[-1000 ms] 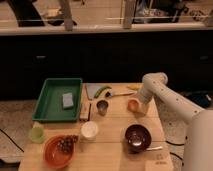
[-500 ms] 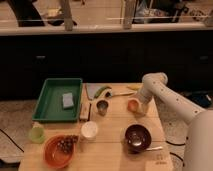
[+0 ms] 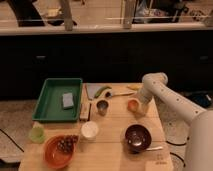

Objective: Place apple in paper cup

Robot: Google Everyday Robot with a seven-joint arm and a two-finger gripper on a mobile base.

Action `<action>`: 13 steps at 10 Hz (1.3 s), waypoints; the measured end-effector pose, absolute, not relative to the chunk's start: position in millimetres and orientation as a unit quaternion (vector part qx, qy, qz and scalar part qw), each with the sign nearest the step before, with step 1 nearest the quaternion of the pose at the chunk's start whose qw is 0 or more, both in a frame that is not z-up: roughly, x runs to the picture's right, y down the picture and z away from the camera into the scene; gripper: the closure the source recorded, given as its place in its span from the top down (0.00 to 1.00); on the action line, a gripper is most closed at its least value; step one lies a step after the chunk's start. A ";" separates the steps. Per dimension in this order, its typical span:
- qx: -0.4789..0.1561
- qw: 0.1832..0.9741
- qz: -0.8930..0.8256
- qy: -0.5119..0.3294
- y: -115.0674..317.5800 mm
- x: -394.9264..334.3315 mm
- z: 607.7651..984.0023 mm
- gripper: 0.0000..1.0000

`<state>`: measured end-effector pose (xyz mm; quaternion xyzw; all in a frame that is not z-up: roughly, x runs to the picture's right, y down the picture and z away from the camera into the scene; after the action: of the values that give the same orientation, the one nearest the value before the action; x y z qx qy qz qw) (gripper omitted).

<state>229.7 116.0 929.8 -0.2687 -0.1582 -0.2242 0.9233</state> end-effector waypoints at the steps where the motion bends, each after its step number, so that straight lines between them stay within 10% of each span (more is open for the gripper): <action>1: -0.268 0.923 -0.225 -0.159 116.2 229.2 929.5 0.80; 13: -0.265 0.921 -0.234 -0.163 115.3 227.0 925.1 0.80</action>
<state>227.0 115.3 925.1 -0.2646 -0.1632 -0.2339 0.9212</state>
